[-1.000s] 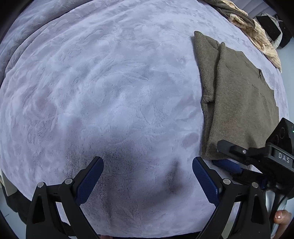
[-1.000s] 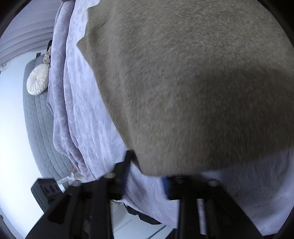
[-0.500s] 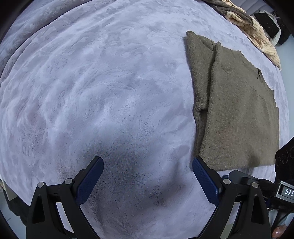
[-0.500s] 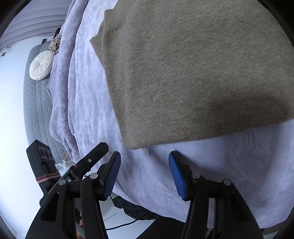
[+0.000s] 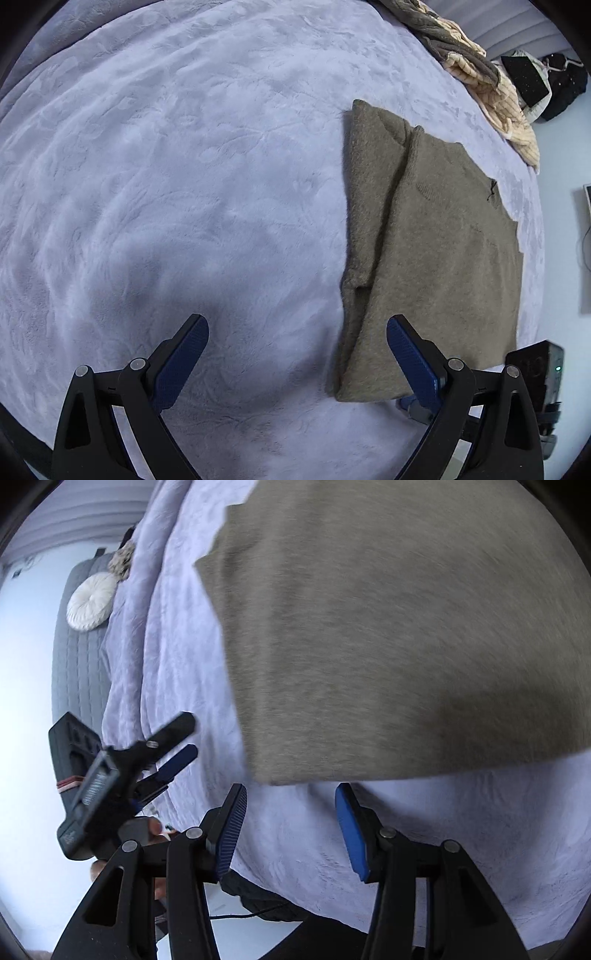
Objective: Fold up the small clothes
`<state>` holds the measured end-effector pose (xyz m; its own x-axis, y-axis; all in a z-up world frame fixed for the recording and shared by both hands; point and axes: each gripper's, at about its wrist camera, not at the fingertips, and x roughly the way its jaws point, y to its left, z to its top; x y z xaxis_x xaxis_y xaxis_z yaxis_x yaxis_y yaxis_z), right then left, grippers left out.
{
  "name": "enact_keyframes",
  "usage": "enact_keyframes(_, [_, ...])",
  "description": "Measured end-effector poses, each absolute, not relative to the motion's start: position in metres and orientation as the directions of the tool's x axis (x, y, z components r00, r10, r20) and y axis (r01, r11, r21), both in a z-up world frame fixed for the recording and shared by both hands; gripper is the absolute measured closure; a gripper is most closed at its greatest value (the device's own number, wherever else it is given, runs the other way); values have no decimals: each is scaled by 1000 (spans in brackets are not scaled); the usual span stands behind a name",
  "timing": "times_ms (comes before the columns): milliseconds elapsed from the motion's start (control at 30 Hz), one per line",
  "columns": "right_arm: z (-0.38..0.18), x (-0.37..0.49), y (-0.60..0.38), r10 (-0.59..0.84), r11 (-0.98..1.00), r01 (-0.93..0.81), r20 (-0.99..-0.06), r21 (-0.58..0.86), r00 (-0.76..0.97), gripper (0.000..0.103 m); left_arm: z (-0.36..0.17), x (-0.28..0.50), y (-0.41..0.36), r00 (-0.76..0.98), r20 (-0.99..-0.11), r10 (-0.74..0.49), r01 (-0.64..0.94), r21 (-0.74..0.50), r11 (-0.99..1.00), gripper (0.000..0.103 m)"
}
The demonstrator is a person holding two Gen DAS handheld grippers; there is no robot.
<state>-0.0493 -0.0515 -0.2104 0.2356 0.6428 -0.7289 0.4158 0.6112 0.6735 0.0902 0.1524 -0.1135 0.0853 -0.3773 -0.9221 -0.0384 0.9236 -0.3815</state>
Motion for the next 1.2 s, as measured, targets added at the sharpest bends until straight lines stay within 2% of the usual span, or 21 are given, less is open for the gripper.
enact_keyframes(233, [-231, -65, -82, 634, 351, 511, -601, 785, 487, 49, -127, 95, 135, 24, -864, -503, -46, -503, 863, 6])
enact_keyframes(333, [-239, -60, -87, 643, 263, 533, -558, 804, 525, 51, -132, 99, 132, 4, -833, -554, -62, -553, 831, 6])
enact_keyframes(367, [-242, -59, -90, 654, 229, 536, -536, 813, 534, 75, -133, 101, 130, 0, -819, -574, -68, -573, 817, 6])
enact_keyframes(400, [-242, -57, -91, 667, 203, 531, -513, 823, 540, 90, -134, 103, 129, -3, -801, -599, -74, -597, 799, 6])
enact_keyframes(433, [-239, -56, -94, 677, 175, 512, -480, 841, 558, 95, -135, 105, 129, -7, -778, -628, -83, -625, 776, 6])
enact_keyframes(533, [-222, -55, -99, 700, 135, 440, -400, 888, 592, 95, -144, 122, 122, -28, -672, -740, -119, -732, 670, 6])
enact_keyframes(633, [-201, -54, -106, 716, 121, 374, -342, 920, 608, 95, -151, 141, 106, -43, -619, -784, -122, -776, 619, 6])
enact_keyframes(867, [-181, -46, -99, 740, 153, 319, -322, 935, 590, 95, -139, 167, 45, -91, -612, -786, 4, -789, 614, 6])
enact_keyframes(1000, [-181, -46, -95, 753, 232, 340, -390, 911, 531, 95, -119, 173, 7, -74, -693, -717, 137, -719, 681, 7])
enact_keyframes(1033, [-182, -47, -93, 754, 269, 351, -423, 897, 502, 94, -119, 172, 0, -76, -720, -689, 157, -691, 705, 10])
enact_keyframes(1067, [-181, -48, -92, 756, 314, 364, -463, 877, 463, 90, -120, 172, -5, -78, -750, -657, 173, -659, 732, 18])
enact_keyframes(1100, [-181, -49, -91, 755, 372, 380, -514, 847, 406, 90, -124, 171, -8, -84, -776, -625, 179, -629, 757, 21])
enact_keyframes(1167, [-177, -53, -89, 738, 499, 382, -613, 778, 282, 74, -131, 170, -11, -87, -808, -582, 176, -588, 790, 21])
enact_keyframes(1200, [-172, -57, -91, 716, 552, 367, -651, 749, 253, 60, -134, 170, -11, -87, -824, -560, 173, -566, 806, 24])
